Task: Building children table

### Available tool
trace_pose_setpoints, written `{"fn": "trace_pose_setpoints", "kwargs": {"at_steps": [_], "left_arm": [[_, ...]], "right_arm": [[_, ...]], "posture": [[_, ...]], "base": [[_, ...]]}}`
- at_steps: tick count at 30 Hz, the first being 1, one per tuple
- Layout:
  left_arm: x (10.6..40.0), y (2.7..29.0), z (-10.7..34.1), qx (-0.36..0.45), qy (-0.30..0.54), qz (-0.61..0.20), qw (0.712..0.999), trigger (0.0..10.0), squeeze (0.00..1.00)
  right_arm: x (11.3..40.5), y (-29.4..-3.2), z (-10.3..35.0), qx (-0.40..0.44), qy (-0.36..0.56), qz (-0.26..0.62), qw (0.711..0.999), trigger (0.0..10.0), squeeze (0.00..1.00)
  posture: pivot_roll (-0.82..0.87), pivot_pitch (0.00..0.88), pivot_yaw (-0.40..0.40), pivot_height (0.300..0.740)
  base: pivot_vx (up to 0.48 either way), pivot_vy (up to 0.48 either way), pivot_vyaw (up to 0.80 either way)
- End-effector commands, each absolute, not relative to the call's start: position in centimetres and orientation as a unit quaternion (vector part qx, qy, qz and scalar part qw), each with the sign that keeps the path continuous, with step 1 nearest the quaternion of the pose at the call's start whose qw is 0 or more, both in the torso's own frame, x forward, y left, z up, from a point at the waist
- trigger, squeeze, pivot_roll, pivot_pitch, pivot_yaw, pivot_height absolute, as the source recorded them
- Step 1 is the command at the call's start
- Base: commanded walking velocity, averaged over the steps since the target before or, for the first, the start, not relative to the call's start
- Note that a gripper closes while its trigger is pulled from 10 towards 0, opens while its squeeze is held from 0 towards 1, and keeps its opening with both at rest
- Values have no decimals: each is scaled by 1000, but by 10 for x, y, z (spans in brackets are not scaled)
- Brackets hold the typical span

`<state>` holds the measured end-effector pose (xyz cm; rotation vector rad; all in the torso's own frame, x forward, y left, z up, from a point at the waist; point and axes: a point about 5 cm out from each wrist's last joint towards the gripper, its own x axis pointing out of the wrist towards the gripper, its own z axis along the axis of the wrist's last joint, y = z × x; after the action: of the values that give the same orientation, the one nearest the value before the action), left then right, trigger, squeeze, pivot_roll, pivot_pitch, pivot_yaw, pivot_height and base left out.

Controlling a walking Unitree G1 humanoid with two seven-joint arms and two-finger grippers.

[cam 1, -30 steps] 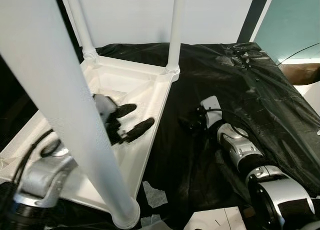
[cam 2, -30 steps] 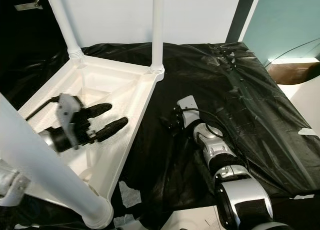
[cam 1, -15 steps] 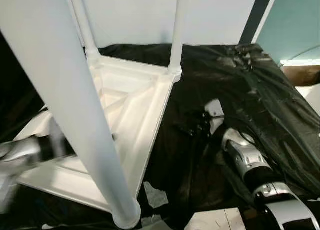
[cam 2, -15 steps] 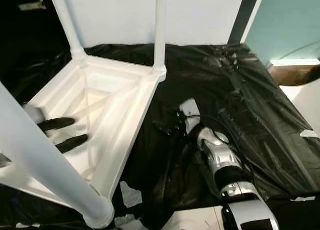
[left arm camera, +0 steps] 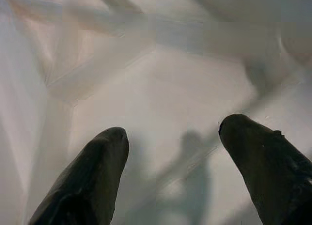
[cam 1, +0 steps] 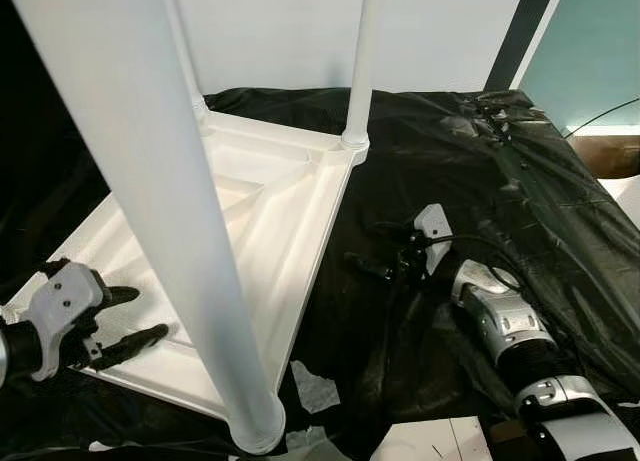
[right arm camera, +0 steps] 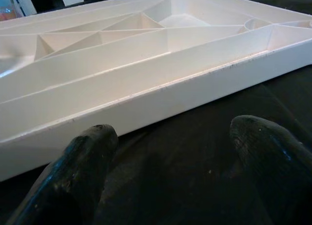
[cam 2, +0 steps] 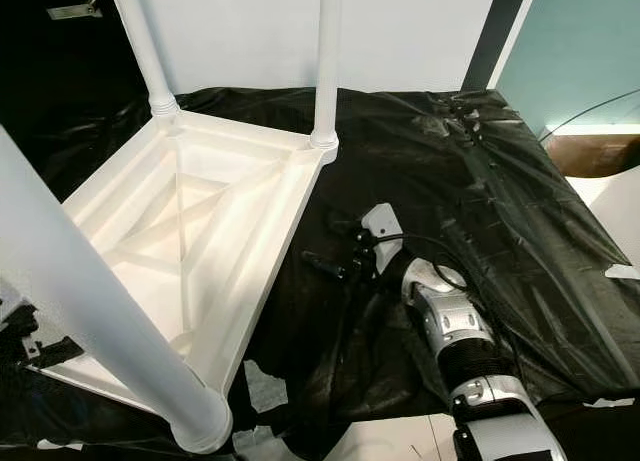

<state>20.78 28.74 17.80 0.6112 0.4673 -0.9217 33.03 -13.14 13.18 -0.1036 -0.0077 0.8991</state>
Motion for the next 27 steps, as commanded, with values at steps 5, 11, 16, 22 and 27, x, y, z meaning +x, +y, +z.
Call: {"fn": "trace_pose_setpoints", "kwargs": {"at_steps": [5,11,16,22,27], "left_arm": [[201,285,159,322,276,-499,756,10000,0],[202,285,157,338,271,-499,750,10000,0],[212,281,156,348,259,-492,755,10000,0],[227,274,148,362,255,-486,753,10000,0],[239,264,137,353,263,-475,762,4667,0]], "right_arm": [[326,-127,135,-50,-3,447,893,10000,0],[324,-131,136,-51,-2,444,894,10000,0],[322,-131,138,-50,-2,444,894,10000,0],[316,-125,143,-39,-9,455,889,10000,0],[308,-123,143,-21,-12,442,896,10000,0]], "posture": [[183,54,-49,740],[178,52,-44,740],[174,55,-41,740],[170,61,-34,740],[152,68,-24,740]], "base": [[0,0,0],[0,0,0],[0,0,0],[0,0,0],[0,0,0]]}}
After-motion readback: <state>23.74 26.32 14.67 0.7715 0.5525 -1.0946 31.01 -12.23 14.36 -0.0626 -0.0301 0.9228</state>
